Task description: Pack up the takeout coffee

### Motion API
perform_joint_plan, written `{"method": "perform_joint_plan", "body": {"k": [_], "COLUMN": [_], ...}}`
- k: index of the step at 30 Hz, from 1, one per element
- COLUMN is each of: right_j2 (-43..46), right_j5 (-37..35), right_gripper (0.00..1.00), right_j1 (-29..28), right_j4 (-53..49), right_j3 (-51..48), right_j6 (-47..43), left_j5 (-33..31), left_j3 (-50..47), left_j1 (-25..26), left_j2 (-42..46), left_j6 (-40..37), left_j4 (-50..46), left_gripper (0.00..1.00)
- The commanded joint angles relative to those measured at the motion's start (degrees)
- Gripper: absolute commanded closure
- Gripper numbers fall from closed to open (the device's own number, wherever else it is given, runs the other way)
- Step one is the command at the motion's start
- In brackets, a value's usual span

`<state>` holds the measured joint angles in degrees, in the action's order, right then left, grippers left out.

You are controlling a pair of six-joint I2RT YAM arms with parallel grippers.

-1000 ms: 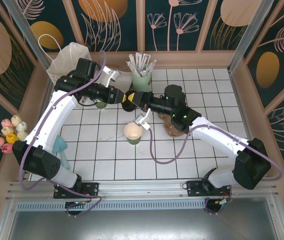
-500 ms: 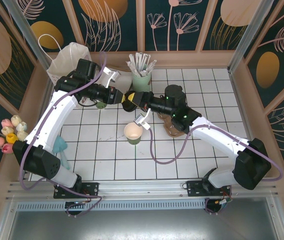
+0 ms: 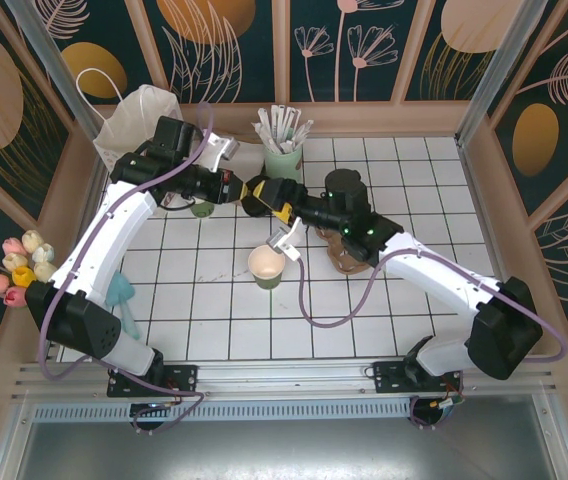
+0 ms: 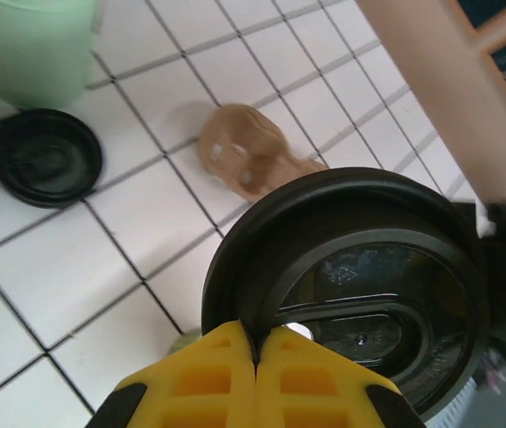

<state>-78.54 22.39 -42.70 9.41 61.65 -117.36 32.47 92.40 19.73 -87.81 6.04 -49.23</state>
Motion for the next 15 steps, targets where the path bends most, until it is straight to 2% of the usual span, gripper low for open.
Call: {"method": "perform_joint_plan", "body": {"k": [1,2,4,5,6,11,13,15], "right_j2": [0.73,0.07,-2.87,-3.93,-3.89,3.69,5.57,6.21], "right_j5": [-5.48,-8.19,-13.46,-14.04,-13.66,-14.04,-13.61,-16.6], "right_gripper": [0.01,0.01,0.01,0.01,0.01,0.01,0.01,0.01], "right_j1": [0.97,0.98,1.11,1.41,1.72,0.72,0.42,0.42], "right_j4": [-10.3,-11.21,-19.72,-23.69,-22.6,7.11,11.41,14.17], "right_j3": [5.18,6.97,14.69,17.71,17.58,-1.46,-3.91,-3.82], "right_j6": [11.54,17.84,32.27,38.94,45.08,60.57,72.29,91.7], "left_j5": [-10.21,-11.7,-13.54,-14.8,-15.47,-16.42,-18.55,-21.13], "left_j3": [1.51,1.4,0.59,-0.01,-0.51,-3.01,-5.32,-8.57], "left_j1": [-0.21,-0.21,-0.16,-0.19,-0.21,-0.21,-0.17,-0.21], "left_j2": [0.69,0.87,1.53,1.99,2.38,4.05,5.21,6.65], "left_j6": [3.9,4.66,5.67,6.18,6.22,7.53,8.31,8.65], "left_j4": [3.17,3.63,4.83,5.69,6.32,7.3,7.77,8.0], "left_gripper": [1.0,1.0,1.0,1.0,1.0,1.0,1.0,1.0]}}
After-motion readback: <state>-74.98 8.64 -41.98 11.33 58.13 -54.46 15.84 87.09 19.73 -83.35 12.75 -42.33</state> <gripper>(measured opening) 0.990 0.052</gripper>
